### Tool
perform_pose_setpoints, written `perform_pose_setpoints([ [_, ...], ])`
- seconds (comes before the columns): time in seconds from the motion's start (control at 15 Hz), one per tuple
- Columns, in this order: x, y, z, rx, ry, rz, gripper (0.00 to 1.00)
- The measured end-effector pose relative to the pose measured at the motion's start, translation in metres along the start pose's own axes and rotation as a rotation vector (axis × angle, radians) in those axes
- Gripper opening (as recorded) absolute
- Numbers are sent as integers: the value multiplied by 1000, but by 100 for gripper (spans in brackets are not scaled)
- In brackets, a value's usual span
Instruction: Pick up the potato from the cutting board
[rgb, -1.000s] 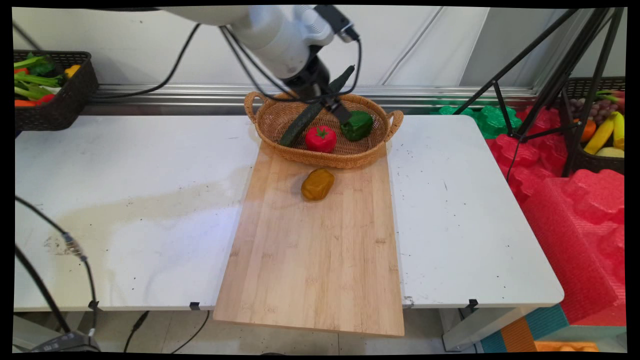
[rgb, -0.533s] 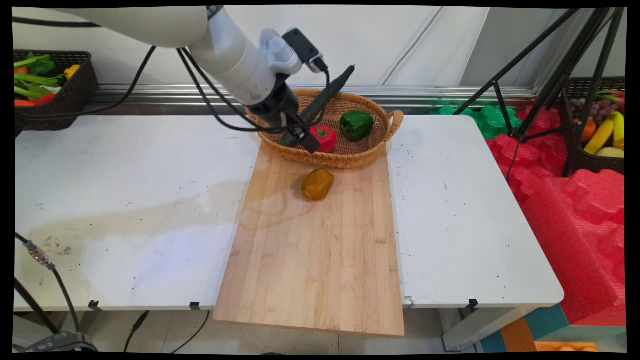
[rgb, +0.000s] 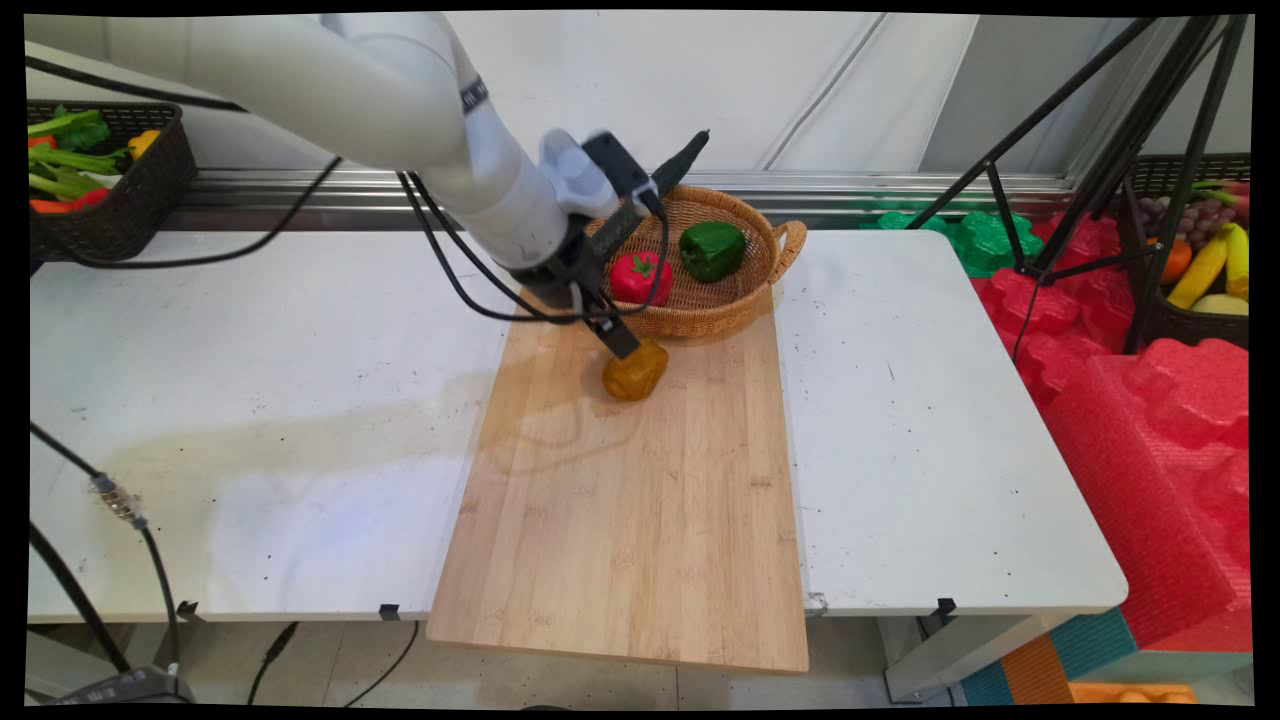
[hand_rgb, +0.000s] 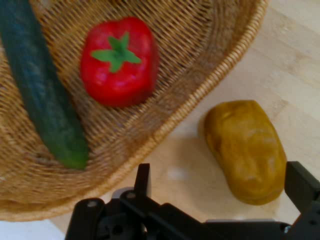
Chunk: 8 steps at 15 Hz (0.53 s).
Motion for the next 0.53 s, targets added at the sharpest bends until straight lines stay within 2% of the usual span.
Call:
perform_pose_setpoints([
  [0.53, -10, 22, 42, -29, -34, -60, 100],
])
